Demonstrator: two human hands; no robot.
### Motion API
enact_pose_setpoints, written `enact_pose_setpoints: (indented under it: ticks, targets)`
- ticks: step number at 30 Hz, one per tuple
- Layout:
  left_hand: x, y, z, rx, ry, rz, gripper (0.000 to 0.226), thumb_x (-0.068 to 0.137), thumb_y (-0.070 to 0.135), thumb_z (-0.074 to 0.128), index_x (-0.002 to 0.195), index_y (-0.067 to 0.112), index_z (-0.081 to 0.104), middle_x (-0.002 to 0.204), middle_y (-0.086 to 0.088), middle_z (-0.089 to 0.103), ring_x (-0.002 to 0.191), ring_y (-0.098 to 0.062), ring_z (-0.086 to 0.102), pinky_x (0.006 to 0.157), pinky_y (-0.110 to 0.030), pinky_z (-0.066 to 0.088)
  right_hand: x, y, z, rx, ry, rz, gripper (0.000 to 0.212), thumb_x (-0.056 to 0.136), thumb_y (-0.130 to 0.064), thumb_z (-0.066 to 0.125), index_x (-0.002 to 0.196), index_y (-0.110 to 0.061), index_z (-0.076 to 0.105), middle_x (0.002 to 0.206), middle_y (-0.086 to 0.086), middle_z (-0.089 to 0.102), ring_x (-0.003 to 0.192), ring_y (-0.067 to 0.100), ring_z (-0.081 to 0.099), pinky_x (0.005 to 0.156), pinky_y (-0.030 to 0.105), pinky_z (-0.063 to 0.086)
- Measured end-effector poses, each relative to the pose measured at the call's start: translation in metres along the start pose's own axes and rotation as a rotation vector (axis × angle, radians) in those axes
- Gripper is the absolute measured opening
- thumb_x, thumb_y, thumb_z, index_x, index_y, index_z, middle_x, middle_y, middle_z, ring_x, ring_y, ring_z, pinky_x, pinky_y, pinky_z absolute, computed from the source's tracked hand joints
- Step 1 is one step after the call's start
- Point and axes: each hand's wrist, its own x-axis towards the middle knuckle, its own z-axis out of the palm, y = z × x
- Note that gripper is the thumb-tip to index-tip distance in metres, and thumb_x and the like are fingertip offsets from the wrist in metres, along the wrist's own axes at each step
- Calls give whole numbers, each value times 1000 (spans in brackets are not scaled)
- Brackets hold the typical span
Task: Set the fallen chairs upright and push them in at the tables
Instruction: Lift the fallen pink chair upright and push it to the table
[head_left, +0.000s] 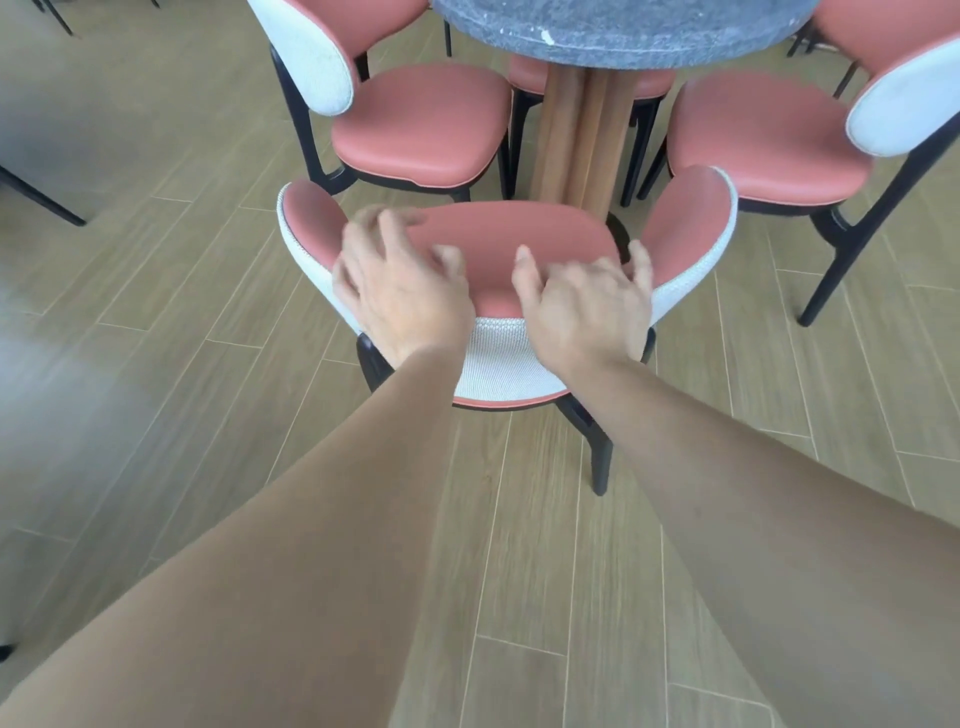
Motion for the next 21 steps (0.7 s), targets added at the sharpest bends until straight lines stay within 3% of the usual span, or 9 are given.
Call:
enact_pose_setpoints:
  ticks: [1,3,5,7,10,13,15,17,21]
  targets:
    - [2,-4,-1,66,-105,84,15,95,25,52,101,19,65,117,-2,66,130,-21,56,127,-40,14,4,3,-6,-34,-140,-52,84,98,-73,6,83,-25,74,65,-3,53,104,29,65,117,43,28]
    - [6,-14,-8,213,-281,229,33,101,35,40,74,20,54,81,-3,61,110,-29,65,129,-42,16,16,14,-17,-100,-409,-176,100,77,-95,1,114,-35,72,84,-3,68,108,29,65,95,41,33]
    - [14,-21,-14,295,-397,381,47,99,49,27,64,24,47,66,-2,50,93,-34,67,119,-42,30,27,28,-27,-151,-571,-297,107,64,-106,26,146,-42,51,117,-5,73,118,28,63,88,40,32]
    - [23,-26,-17,372,-526,497,68,92,70,13,68,27,59,65,-1,58,89,-31,69,108,-41,39,33,33,-29,-200,-601,-375,107,64,-95,59,154,-42,39,125,-8,70,118,25,64,91,40,37]
    - [38,-35,-20,450,-644,683,89,73,96,13,106,39,73,92,10,76,103,-20,70,98,-34,41,35,30,-22,-241,-531,-404,77,77,-73,70,144,-41,48,111,-10,72,101,24,66,82,37,35]
    - [56,-39,-22,523,-775,833,98,54,106,27,126,48,60,104,18,72,106,-17,66,82,-30,37,33,31,-20,-260,-490,-371,62,81,-70,67,134,-40,55,106,-7,72,94,27,65,77,36,35]
    - [66,-41,-22,614,-860,875,92,60,102,42,136,50,49,114,16,71,113,-23,63,79,-34,40,32,29,-20,-255,-497,-345,60,82,-70,67,133,-40,56,105,-5,72,95,29,66,75,37,39]
    - [65,-37,-21,635,-896,842,77,73,91,55,138,49,48,113,11,71,104,-26,63,75,-36,39,29,29,-20,-248,-495,-333,57,81,-69,69,130,-41,59,102,-5,72,92,28,66,73,36,41]
    - [54,-34,-27,616,-900,797,59,80,81,60,127,45,57,87,10,63,80,-23,54,70,-35,34,21,29,-25,-236,-515,-321,52,80,-69,71,122,-40,63,96,-6,69,82,26,56,72,34,39]
